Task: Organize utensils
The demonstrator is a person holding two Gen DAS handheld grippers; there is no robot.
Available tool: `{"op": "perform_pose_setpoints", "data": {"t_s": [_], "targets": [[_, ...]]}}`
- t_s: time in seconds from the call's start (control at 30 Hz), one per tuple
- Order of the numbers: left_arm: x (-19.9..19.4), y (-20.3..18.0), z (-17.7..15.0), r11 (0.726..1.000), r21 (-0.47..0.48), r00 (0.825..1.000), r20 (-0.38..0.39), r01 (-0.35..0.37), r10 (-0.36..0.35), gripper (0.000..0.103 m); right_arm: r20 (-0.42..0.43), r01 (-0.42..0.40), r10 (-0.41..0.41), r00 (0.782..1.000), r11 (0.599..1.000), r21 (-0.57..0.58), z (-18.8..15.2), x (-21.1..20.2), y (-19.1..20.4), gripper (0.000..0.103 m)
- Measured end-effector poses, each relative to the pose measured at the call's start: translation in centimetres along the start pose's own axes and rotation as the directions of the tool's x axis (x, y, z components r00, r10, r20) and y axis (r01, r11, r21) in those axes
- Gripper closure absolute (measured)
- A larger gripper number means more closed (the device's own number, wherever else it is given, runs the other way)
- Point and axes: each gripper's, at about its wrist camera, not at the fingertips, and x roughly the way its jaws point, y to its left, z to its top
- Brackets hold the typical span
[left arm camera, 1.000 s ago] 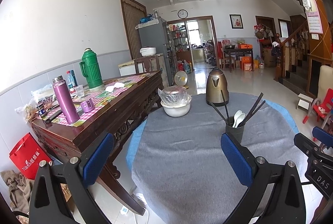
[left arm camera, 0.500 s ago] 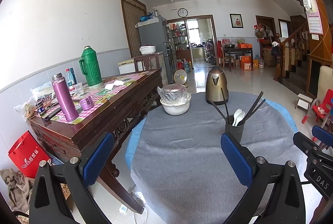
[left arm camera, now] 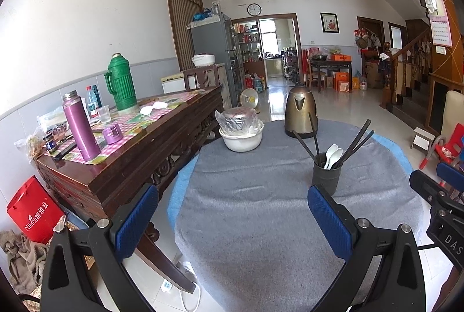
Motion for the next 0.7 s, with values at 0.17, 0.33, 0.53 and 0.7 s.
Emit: {"op": "perform_pose_setpoints", "data": {"t_s": [0.17,0.33,0.53,0.7], "targets": [[1.7,0.1,0.1,1.000,-0.013,1.000,-0.025,0.000,-0.001,0.001,0.004,0.014,-0.014,1.000,1.000,-0.027,0.8,1.1,0.3,0.038],[3.5,0.0,0.2,1.000,-0.023,0.999,-0.039,-0.001,0.000,0.001,0.006,0.038,-0.038,0.999,0.999,-0.032,1.4,2.3,0.1,0.038],[7.0,-0.9,-0.5,0.999,-0.031,0.996,-0.084,0.026,-0.028,0.001,-0.027,0.056,-0.057,0.998,0.997,-0.052,1.1,5.5,-0.5,0.038],[13.4,-3.2,-2.7,0.996,-0.045,0.967,-0.239,0.082,-0.090,0.001,-0.135,0.081,-0.080,0.988,0.997,0.003,-0.9,11.2,-3.5,0.038]]}}
